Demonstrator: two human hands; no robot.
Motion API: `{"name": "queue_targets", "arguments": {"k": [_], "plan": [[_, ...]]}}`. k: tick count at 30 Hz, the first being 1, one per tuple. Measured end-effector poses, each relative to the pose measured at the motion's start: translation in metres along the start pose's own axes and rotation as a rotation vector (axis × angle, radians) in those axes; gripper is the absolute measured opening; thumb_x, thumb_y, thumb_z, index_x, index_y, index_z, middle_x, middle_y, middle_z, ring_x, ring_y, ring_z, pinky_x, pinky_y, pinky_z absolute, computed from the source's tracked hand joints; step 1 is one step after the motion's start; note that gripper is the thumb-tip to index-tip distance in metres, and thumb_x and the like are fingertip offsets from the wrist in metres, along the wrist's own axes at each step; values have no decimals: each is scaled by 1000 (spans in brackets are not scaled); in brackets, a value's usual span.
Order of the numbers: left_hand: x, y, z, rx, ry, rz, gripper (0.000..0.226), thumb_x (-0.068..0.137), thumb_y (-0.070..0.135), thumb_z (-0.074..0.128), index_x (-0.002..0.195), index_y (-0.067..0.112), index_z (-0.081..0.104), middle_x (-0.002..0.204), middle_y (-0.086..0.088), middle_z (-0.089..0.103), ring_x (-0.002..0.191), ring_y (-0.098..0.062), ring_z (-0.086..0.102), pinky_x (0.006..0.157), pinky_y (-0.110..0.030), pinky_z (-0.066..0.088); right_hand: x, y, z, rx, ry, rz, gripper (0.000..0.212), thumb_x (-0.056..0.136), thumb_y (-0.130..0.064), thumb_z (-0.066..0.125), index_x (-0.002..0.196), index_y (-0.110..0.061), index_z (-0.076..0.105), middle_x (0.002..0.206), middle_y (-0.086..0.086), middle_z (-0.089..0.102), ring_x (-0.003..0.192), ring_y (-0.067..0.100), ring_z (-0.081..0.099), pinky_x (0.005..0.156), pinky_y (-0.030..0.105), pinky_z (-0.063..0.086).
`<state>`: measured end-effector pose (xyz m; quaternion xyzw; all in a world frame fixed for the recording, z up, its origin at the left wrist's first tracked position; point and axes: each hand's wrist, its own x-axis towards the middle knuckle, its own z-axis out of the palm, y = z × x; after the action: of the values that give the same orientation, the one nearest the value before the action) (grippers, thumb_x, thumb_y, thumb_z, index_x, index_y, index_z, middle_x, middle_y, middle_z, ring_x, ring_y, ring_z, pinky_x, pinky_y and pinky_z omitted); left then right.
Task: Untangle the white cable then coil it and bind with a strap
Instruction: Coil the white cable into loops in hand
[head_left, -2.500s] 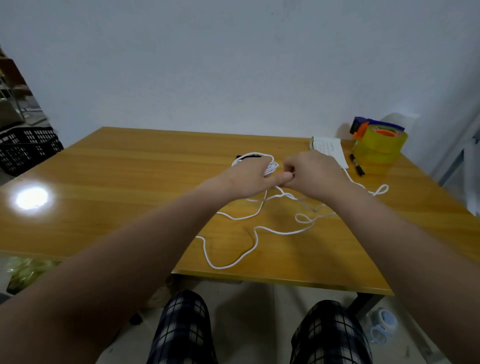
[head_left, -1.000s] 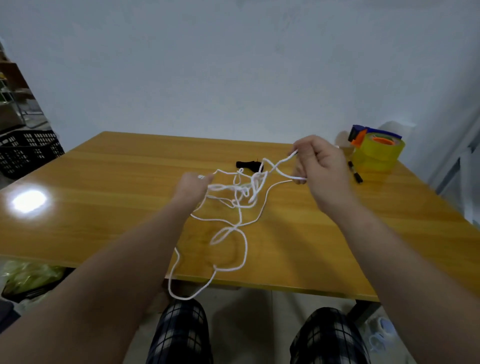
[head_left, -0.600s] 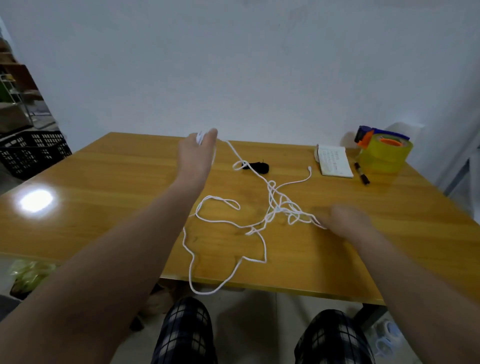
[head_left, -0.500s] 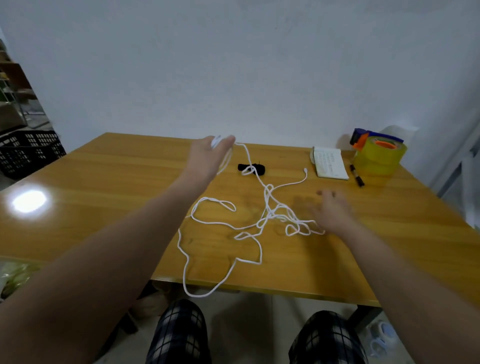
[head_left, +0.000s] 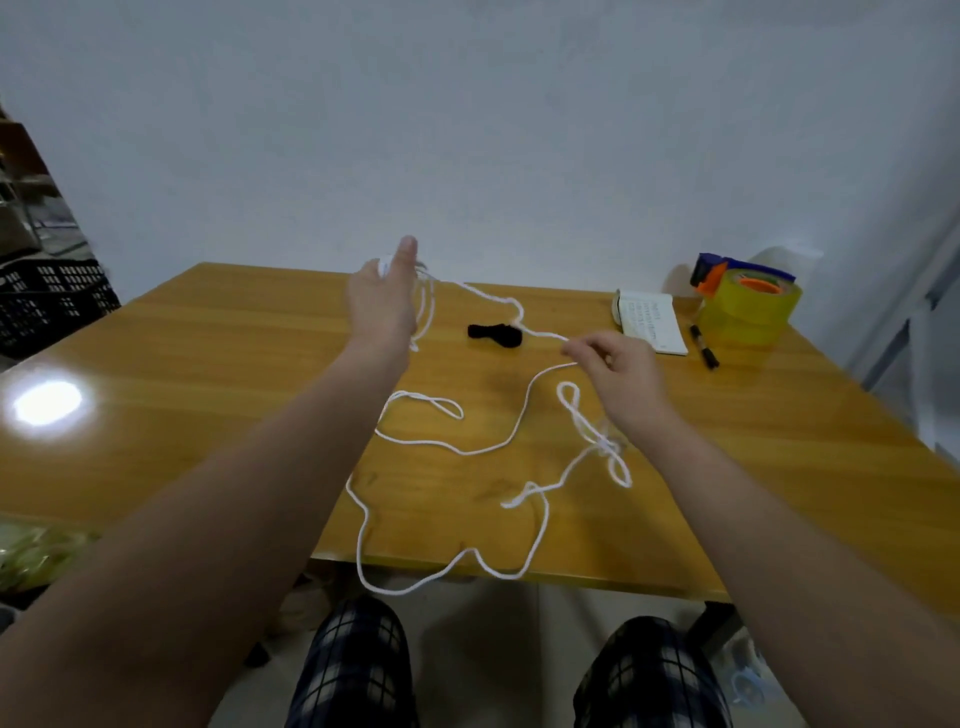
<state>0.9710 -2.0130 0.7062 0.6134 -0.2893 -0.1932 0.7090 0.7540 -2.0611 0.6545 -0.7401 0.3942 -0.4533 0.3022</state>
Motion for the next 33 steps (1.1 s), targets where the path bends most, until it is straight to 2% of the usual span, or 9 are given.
{"name": "queue_targets", "arguments": {"k": [2,6,10,14,17,20,25,28,33], "plan": [[7,-4,-6,2,40,-23,47,93,45,52,105,0,58,78,-7,51,56,-19,46,46,-24,37,-5,14,-7,-31,81,87,20,93,-21,55,78,-14,67,73,11,59,67,13,49,59,22,38],[-6,-18,-1,135,-124,-22,37,92,43,54,69,15,52,57,-1,43,50,-17,41,47,-26,34,-5,12,-5,216,100,345,24,93,-25,52,73,-16,62,67,4,53,66,15,47,60,27,38],[-21,-32,7,115,-292,-58,38,91,42,56,65,17,45,55,0,30,45,-14,27,42,-21,26,1,-7,6,3,-27,217,32,95,-18,50,126,-13,55,126,1,57,117,13,51,91,20,40],[-33,-33,16,88,-414,-39,42,92,41,55,61,19,38,53,1,28,39,-11,25,39,-18,22,0,-32,21,68,-196,91,49,92,-41,52,136,-22,43,116,-11,51,106,2,48,79,6,37],[-37,-28,19,0,-481,-85,43,92,42,55,60,20,36,49,4,25,36,-8,21,40,-20,17,8,-21,28,-381,-230,-46,43,86,-39,62,124,-20,53,116,-3,54,112,14,50,89,27,38],[-33,-25,16,11,-529,-98,45,90,48,55,63,19,33,50,5,23,39,-9,19,42,-24,14,13,-16,27,-627,-80,-73,23,92,-31,55,92,-9,63,90,7,56,94,28,54,72,35,38],[-37,-22,14,455,-630,111,45,86,54,57,66,15,46,48,5,32,41,-10,29,44,-26,23,12,-36,23,290,-40,112,18,96,-12,48,83,-11,60,71,0,57,53,8,53,54,25,46],[-45,-21,15,668,-708,249,43,88,47,58,69,8,58,48,8,41,44,-5,37,45,-22,27,16,-44,17,183,1,39,25,91,-23,59,80,-1,64,63,6,55,55,1,48,54,14,36],[-49,-25,12,221,-857,-55,35,94,37,53,64,25,64,42,13,26,37,-6,20,39,-19,16,26,-39,2,217,79,25,35,84,-33,67,77,1,65,65,4,49,57,2,41,52,12,32]]}}
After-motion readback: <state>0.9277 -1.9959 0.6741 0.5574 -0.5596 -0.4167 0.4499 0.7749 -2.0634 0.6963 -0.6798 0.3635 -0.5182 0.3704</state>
